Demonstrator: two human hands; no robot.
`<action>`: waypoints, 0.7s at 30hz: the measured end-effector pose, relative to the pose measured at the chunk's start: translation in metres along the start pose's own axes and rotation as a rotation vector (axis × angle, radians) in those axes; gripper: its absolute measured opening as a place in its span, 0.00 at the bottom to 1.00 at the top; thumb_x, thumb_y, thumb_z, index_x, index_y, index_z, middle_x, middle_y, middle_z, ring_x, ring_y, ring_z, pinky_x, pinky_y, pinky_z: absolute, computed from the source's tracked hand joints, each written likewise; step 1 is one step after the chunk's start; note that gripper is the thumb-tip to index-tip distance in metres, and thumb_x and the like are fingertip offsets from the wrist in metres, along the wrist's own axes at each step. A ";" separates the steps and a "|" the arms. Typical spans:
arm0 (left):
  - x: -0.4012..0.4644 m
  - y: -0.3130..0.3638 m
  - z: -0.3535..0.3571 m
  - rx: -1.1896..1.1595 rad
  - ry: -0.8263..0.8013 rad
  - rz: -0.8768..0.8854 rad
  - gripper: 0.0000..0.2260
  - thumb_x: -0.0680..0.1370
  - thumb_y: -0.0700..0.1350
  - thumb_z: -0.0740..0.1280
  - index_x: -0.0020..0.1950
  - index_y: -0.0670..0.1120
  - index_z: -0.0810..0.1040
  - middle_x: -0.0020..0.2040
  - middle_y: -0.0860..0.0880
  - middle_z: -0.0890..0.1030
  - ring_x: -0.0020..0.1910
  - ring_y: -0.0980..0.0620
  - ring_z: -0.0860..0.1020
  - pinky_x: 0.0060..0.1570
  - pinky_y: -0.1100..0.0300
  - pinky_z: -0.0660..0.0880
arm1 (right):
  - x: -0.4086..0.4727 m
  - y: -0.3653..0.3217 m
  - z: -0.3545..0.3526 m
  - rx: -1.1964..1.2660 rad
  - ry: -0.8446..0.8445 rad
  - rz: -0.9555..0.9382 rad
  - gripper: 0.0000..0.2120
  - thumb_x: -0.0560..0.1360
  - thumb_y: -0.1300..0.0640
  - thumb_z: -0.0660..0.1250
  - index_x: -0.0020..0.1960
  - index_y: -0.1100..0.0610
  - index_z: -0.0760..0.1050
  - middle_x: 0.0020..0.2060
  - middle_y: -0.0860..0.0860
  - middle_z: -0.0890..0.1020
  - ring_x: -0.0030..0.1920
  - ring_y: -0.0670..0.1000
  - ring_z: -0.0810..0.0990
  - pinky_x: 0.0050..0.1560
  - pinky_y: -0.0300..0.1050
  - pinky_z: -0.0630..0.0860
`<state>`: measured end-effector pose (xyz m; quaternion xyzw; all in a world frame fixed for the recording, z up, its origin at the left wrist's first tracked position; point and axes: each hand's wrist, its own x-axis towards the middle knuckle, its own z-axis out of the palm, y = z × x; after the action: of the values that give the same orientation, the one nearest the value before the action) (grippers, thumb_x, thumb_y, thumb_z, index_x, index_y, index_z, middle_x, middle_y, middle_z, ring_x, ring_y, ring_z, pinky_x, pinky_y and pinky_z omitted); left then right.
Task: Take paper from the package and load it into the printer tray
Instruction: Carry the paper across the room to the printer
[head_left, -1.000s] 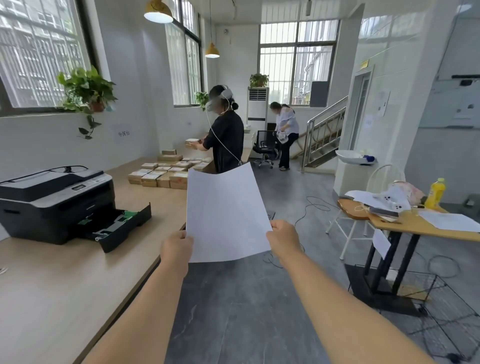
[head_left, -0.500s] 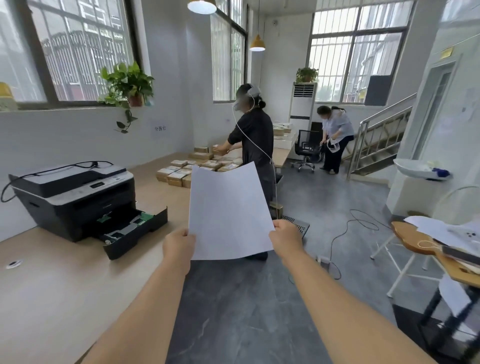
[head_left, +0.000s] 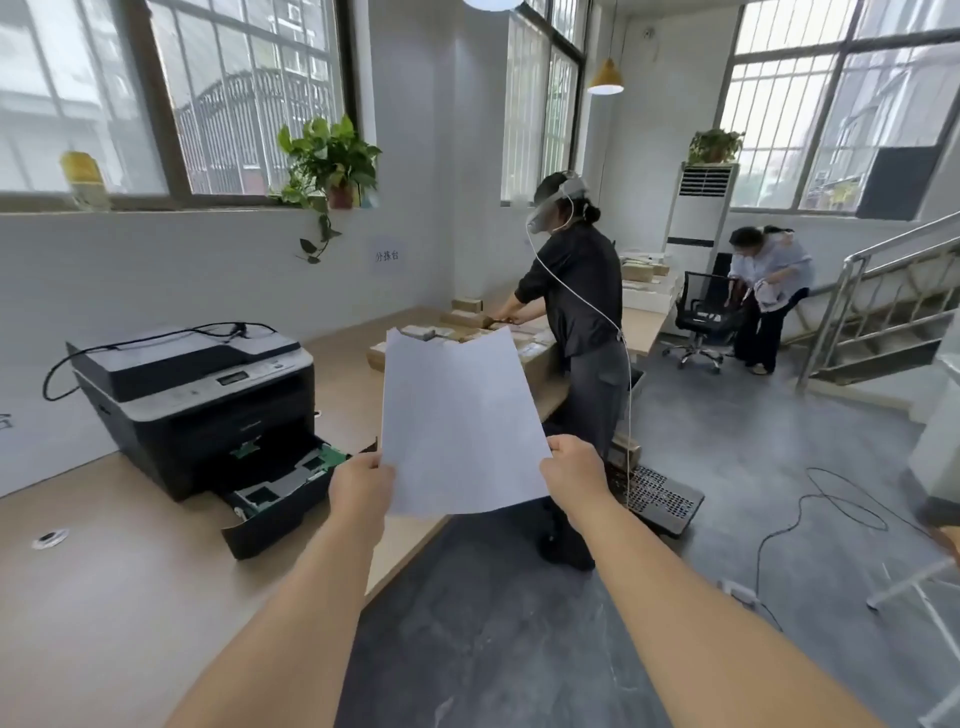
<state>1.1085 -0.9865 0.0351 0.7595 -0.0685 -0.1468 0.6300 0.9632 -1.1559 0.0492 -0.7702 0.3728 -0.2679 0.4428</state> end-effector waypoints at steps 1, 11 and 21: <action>0.015 0.003 0.000 -0.009 0.019 -0.003 0.13 0.72 0.34 0.60 0.30 0.48 0.73 0.38 0.43 0.75 0.39 0.46 0.71 0.43 0.53 0.71 | 0.013 -0.004 0.007 -0.009 -0.013 -0.011 0.12 0.71 0.67 0.56 0.44 0.64 0.79 0.40 0.55 0.81 0.39 0.55 0.75 0.31 0.42 0.66; 0.106 0.020 -0.025 0.002 0.195 -0.029 0.10 0.72 0.37 0.62 0.32 0.48 0.75 0.40 0.45 0.77 0.39 0.46 0.72 0.42 0.54 0.69 | 0.104 -0.043 0.083 -0.077 -0.185 -0.134 0.13 0.73 0.67 0.55 0.51 0.62 0.76 0.46 0.54 0.81 0.43 0.52 0.75 0.35 0.42 0.71; 0.177 0.016 -0.035 -0.010 0.391 -0.068 0.12 0.77 0.37 0.60 0.38 0.48 0.77 0.38 0.50 0.77 0.38 0.48 0.73 0.41 0.57 0.72 | 0.192 -0.063 0.160 -0.050 -0.379 -0.183 0.15 0.73 0.67 0.55 0.55 0.61 0.75 0.47 0.53 0.79 0.47 0.54 0.77 0.36 0.42 0.71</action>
<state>1.2883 -1.0082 0.0322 0.7722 0.0818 -0.0181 0.6298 1.2145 -1.2133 0.0460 -0.8481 0.2178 -0.1482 0.4596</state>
